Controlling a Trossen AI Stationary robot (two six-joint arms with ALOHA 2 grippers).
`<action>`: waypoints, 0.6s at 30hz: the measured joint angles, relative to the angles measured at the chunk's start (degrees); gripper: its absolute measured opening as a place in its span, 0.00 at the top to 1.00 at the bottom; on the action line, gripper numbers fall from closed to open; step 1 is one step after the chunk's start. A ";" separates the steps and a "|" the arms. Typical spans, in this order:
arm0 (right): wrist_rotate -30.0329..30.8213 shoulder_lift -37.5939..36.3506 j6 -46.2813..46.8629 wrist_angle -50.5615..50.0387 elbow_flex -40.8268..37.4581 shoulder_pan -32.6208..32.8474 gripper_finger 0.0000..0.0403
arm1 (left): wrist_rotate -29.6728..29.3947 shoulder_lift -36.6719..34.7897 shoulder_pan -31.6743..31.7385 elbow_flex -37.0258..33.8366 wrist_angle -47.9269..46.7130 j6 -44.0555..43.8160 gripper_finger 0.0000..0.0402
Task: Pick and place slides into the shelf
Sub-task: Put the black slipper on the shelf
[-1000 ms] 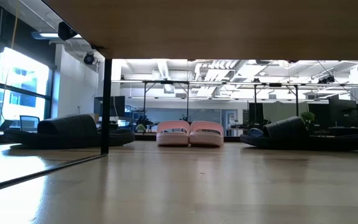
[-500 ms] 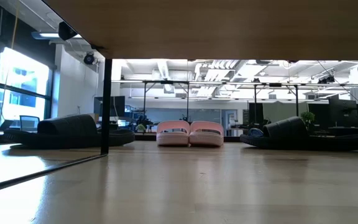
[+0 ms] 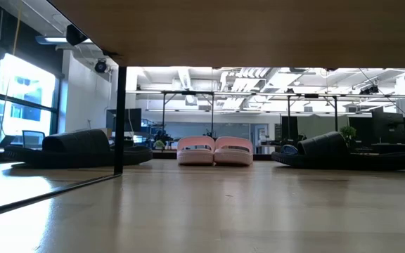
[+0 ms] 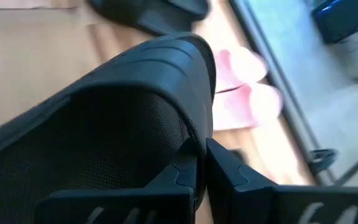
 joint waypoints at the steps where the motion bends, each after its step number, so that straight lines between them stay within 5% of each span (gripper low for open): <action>1: 0.90 -0.93 -1.62 -0.03 0.00 -1.25 1.00 | -0.02 0.00 0.02 0.00 0.00 0.00 1.00; 9: 5.10 -16.98 -6.73 -0.12 0.00 -8.20 1.00 | 0.00 0.00 0.01 0.00 -0.11 -0.22 1.00; 15: 9.87 -33.96 5.25 0.19 -0.75 -4.59 1.00 | 1.35 0.00 0.02 0.00 -1.47 -0.27 1.00; 18: 14.24 -41.47 12.52 0.04 -9.18 -1.43 1.00 | 1.60 0.00 0.02 0.00 -1.55 -0.26 1.00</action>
